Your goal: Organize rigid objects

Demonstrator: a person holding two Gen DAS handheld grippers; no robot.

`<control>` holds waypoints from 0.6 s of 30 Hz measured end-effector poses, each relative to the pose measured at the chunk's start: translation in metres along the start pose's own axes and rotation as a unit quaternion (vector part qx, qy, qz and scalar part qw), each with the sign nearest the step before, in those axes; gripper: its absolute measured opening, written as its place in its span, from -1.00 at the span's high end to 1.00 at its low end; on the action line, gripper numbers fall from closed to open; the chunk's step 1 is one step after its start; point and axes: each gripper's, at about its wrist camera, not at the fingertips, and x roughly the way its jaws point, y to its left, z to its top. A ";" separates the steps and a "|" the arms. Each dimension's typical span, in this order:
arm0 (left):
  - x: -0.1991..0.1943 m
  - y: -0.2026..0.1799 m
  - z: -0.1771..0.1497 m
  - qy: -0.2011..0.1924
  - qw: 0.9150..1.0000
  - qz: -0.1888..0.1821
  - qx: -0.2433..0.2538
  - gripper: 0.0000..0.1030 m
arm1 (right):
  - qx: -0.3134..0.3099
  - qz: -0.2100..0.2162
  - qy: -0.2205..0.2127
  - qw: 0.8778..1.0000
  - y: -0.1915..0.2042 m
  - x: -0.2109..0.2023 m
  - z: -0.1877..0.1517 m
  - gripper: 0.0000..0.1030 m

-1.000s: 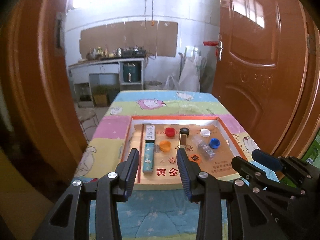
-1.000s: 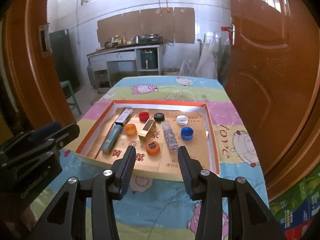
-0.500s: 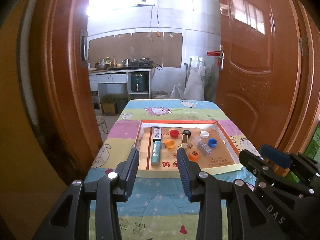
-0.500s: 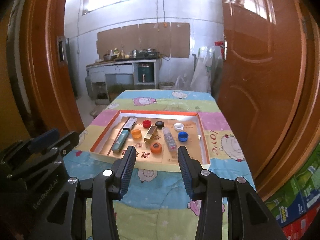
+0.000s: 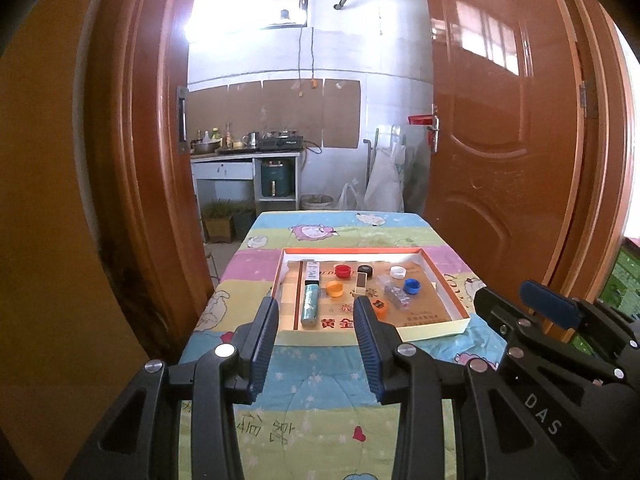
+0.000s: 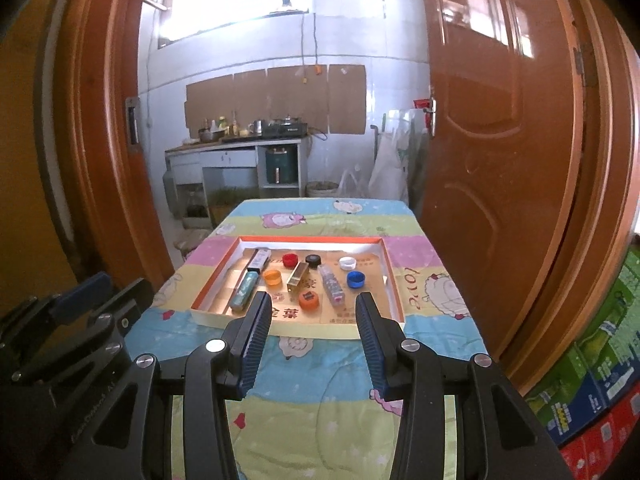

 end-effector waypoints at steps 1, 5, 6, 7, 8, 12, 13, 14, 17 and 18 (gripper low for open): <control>-0.002 0.000 -0.001 -0.001 1.000 0.000 0.001 0.25 | 0.000 0.001 0.000 1.000 0.001 -0.002 0.000 0.12; -0.011 0.000 -0.003 -0.005 1.000 0.001 0.006 0.25 | -0.002 0.004 -0.006 1.000 0.005 -0.013 -0.004 0.12; -0.012 0.001 -0.003 -0.006 1.000 0.000 0.006 0.25 | -0.002 0.004 -0.008 1.000 0.005 -0.015 -0.004 0.12; -0.014 0.001 -0.004 -0.007 1.000 0.000 0.007 0.25 | -0.002 0.004 -0.009 1.000 0.005 -0.017 -0.005 0.12; -0.016 0.001 -0.004 -0.008 1.000 -0.001 0.007 0.25 | -0.002 0.004 -0.011 1.000 0.005 -0.019 -0.005 0.12; -0.022 0.002 -0.006 -0.012 1.000 -0.001 0.008 0.25 | 0.000 0.003 -0.017 1.000 0.004 -0.027 -0.008 0.12; -0.022 0.002 -0.006 -0.012 1.000 -0.001 0.009 0.25 | 0.000 0.003 -0.018 1.000 0.003 -0.028 -0.008 0.12; -0.022 0.002 -0.007 -0.012 1.000 0.000 0.009 0.24 | 0.001 0.003 -0.018 1.000 0.003 -0.028 -0.008 0.12; -0.022 0.002 -0.007 -0.012 1.000 0.000 0.010 0.24 | 0.001 0.004 -0.019 1.000 0.003 -0.030 -0.009 0.12; -0.022 0.002 -0.007 -0.012 1.000 0.000 0.010 0.24 | 0.002 0.004 -0.019 1.000 0.003 -0.029 -0.009 0.12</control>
